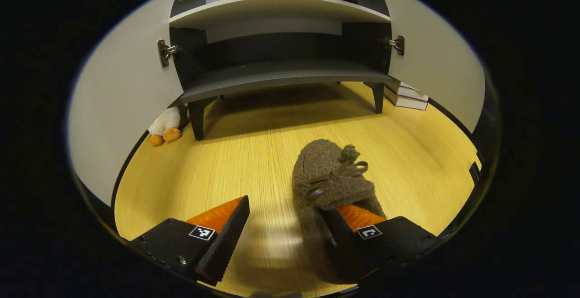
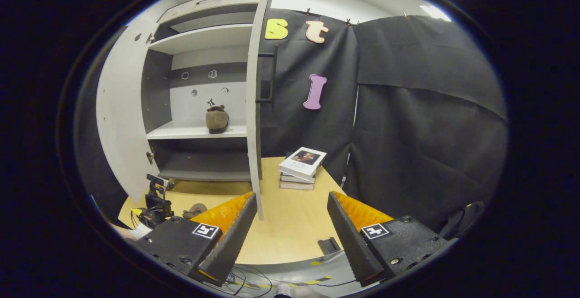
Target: Grab one shoe with the right hand and put it into the shoe cabinet, grab the other shoe with the left hand and put it into the shoe cabinet; then close the right door with the right hand and the left door with the left hand.
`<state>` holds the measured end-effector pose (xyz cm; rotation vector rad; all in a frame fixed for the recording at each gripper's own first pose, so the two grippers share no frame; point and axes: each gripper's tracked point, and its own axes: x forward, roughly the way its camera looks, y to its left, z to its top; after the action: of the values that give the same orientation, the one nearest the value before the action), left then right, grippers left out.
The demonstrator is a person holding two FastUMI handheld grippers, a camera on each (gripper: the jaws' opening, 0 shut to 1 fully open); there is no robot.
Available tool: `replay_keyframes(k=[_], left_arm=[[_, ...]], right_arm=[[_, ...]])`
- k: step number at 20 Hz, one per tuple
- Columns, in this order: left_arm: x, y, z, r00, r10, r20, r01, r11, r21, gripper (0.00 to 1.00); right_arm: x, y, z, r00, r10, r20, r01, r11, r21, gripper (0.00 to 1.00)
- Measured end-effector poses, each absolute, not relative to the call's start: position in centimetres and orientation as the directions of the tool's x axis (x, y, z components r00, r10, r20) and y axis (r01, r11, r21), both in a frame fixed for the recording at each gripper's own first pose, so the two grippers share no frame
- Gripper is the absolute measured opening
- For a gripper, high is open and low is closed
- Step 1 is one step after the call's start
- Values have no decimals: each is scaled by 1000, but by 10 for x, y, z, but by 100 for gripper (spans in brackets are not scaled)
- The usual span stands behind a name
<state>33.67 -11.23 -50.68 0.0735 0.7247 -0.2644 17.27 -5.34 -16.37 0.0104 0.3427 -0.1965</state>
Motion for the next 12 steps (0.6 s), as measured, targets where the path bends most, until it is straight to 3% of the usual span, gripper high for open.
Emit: replay_keyframes(k=[4,7,8,9,12], left_arm=[[357,-127,-518,709,-243,-663,279,959,-52,97],[365,-139,-517,712,-268,-650,285,955,-82,91],[365,-147,-519,694,-295,-657,296,948,-113,84],[363,-148,-516,690,-281,-667,283,953,-109,61],[371,-130,-512,712,-187,-677,231,973,-26,6]], right_arm=[[174,-56,-164,917,-209,-341,213,977,-26,99],[171,-58,-158,917,-228,-327,232,972,-29,99],[172,-59,-156,917,-233,-322,236,971,-32,99],[173,-58,-154,918,-236,-318,238,971,-33,99],[171,-55,-150,921,-237,-309,240,970,-28,99]])
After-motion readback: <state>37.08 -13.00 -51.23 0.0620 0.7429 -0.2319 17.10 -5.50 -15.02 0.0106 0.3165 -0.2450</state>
